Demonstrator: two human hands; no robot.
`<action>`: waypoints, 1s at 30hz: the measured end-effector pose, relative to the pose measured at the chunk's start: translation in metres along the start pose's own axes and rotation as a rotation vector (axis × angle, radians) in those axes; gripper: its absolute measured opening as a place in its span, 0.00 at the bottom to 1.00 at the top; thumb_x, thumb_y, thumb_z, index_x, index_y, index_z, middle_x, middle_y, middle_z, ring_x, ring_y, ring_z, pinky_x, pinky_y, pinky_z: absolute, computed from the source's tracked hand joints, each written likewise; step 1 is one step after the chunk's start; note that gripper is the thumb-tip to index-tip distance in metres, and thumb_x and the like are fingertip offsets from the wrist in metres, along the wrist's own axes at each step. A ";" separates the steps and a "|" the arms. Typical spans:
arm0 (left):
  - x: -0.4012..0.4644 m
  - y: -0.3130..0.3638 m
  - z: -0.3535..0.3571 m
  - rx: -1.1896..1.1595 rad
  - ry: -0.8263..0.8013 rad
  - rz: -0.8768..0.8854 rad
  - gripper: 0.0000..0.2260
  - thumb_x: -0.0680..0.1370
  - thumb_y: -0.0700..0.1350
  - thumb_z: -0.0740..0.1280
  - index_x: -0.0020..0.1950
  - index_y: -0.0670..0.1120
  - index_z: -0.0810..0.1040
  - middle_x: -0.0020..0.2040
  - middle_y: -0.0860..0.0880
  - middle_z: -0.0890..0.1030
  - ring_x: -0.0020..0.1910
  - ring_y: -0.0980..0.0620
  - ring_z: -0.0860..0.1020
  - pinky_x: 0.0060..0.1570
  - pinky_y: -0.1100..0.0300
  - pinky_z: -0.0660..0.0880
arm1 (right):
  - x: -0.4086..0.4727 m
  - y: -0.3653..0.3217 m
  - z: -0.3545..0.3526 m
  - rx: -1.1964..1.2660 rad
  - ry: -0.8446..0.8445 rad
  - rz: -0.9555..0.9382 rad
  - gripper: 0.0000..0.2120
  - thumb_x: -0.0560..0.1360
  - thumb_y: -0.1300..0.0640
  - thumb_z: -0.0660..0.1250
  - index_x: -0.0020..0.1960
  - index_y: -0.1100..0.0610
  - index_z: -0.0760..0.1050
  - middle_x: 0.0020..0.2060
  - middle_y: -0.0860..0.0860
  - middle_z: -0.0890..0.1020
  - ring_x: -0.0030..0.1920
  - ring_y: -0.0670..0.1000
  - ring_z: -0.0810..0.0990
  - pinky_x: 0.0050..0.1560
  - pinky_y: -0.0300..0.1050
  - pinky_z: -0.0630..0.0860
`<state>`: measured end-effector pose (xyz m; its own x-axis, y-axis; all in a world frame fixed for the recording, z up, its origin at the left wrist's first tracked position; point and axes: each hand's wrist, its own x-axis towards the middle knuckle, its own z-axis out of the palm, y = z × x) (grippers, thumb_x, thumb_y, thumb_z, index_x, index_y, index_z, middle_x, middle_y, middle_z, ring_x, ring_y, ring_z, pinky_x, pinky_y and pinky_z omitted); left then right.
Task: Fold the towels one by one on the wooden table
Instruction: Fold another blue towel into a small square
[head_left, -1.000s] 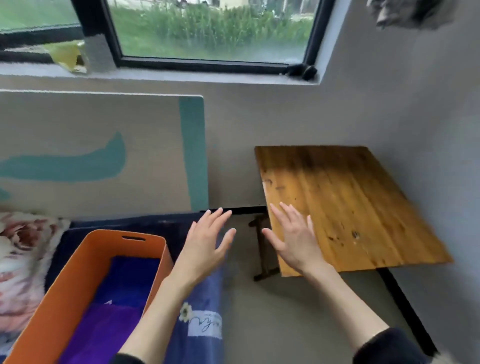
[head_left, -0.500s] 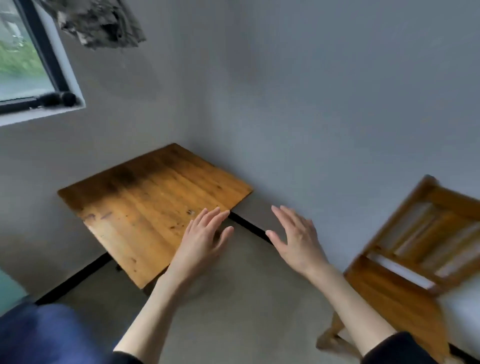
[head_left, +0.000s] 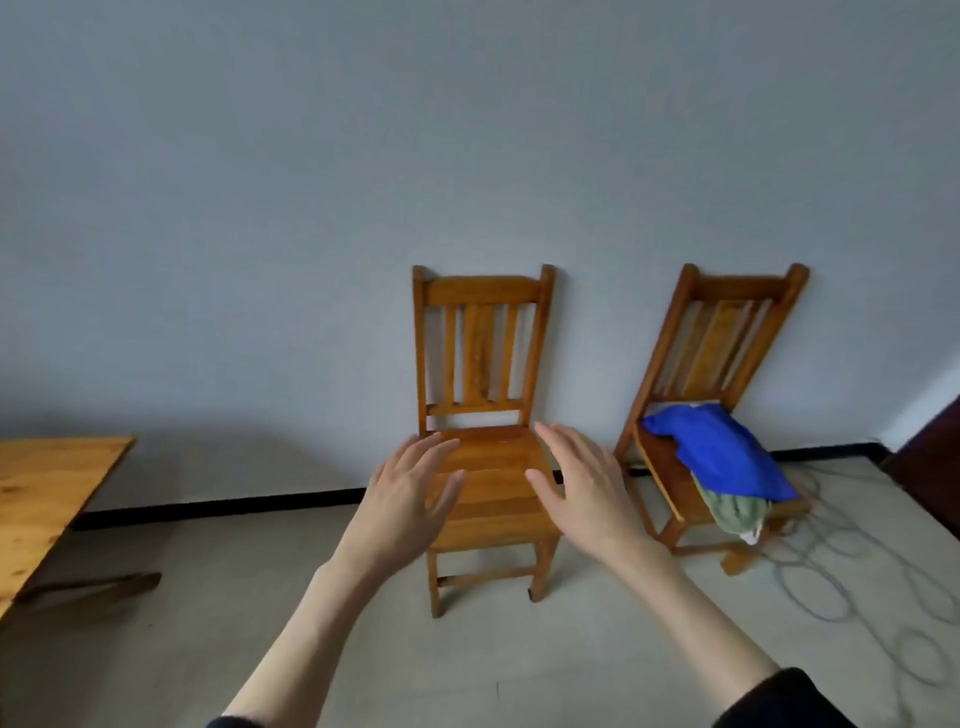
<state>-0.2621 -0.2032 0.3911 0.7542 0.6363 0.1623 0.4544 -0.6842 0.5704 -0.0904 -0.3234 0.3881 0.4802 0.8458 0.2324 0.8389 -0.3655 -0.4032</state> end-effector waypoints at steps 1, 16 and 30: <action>0.013 0.013 0.012 -0.004 -0.046 0.034 0.24 0.77 0.61 0.51 0.72 0.55 0.63 0.73 0.54 0.63 0.75 0.54 0.54 0.73 0.52 0.55 | -0.005 0.019 -0.007 -0.006 0.012 0.045 0.25 0.79 0.47 0.57 0.74 0.50 0.57 0.72 0.48 0.63 0.73 0.48 0.60 0.73 0.57 0.55; 0.210 0.124 0.198 -0.046 -0.397 0.256 0.21 0.80 0.56 0.53 0.71 0.51 0.65 0.72 0.51 0.66 0.73 0.52 0.59 0.72 0.53 0.58 | 0.026 0.263 -0.048 -0.102 0.084 0.439 0.24 0.78 0.49 0.61 0.72 0.54 0.63 0.69 0.51 0.69 0.70 0.50 0.64 0.68 0.45 0.56; 0.362 0.172 0.367 -0.046 -0.611 0.297 0.20 0.80 0.51 0.59 0.71 0.51 0.65 0.72 0.51 0.65 0.71 0.52 0.62 0.69 0.58 0.59 | 0.093 0.467 -0.052 -0.014 -0.027 0.701 0.22 0.77 0.53 0.61 0.69 0.58 0.66 0.65 0.54 0.73 0.66 0.54 0.70 0.65 0.47 0.64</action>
<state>0.2633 -0.2213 0.2527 0.9824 0.0984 -0.1590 0.1759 -0.7744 0.6078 0.3591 -0.4356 0.2678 0.9029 0.4178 -0.1008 0.3366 -0.8333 -0.4385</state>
